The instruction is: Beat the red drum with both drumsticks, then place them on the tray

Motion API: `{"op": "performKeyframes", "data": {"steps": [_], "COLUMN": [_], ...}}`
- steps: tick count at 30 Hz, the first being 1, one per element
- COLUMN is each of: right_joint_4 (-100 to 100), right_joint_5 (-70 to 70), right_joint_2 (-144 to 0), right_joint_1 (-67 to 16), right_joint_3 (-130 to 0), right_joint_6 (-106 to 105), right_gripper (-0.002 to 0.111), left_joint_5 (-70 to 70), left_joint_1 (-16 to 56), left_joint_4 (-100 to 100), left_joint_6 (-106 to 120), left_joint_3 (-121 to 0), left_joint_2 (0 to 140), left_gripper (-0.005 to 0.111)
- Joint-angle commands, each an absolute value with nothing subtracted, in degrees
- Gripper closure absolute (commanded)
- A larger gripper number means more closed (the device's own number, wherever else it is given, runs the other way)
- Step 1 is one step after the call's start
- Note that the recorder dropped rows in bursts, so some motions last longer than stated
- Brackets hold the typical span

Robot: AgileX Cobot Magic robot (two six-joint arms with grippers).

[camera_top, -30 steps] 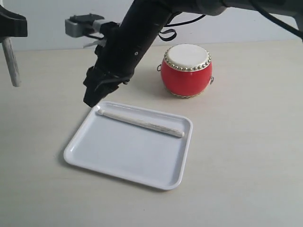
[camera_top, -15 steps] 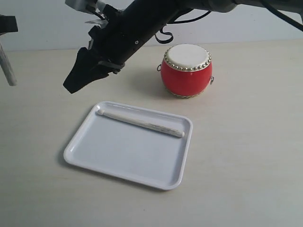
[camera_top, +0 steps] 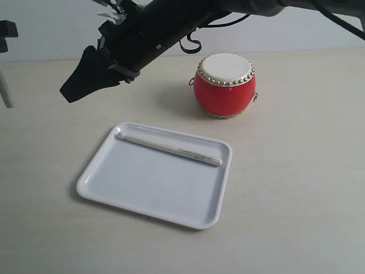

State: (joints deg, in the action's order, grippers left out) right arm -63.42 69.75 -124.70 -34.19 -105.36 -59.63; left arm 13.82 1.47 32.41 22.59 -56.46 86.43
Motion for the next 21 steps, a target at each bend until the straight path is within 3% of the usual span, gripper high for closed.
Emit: {"op": "performKeyframes", "data": {"steps": [1, 6, 9, 15, 21], "right_joint_4": [-63.77, -62.74, -62.74, -62.86, -63.61], "right_joint_5": [69.96, 69.96, 69.96, 69.96, 66.96], "right_joint_2": [-125.60, -125.86, -125.86, -125.86, -125.86], "right_joint_1": [-34.01, -34.01, -34.01, -34.01, -34.01], "right_joint_3": [-105.35, -105.35, -105.35, -105.47, -105.47], "right_joint_6": [-60.30, -60.04, -59.89, -59.89, -60.75], "right_gripper": [0.065, 0.065, 0.065, 0.065, 0.065], "left_joint_5": [17.36, 31.52, 40.70, 56.02, 69.96], "left_joint_1": [1.18, -0.85, -4.15, -9.82, -10.06], "left_joint_4": [50.41, 81.94, 90.76, 95.69, 97.03], "left_joint_6": [35.75, 63.53, 70.62, 77.68, 86.50], "left_joint_3": [-59.63, -58.54, -56.35, -50.90, -47.97], "left_joint_2": [90.42, 92.00, 92.09, 92.09, 92.25], "left_gripper": [0.107, 0.107, 0.107, 0.107, 0.107]}}
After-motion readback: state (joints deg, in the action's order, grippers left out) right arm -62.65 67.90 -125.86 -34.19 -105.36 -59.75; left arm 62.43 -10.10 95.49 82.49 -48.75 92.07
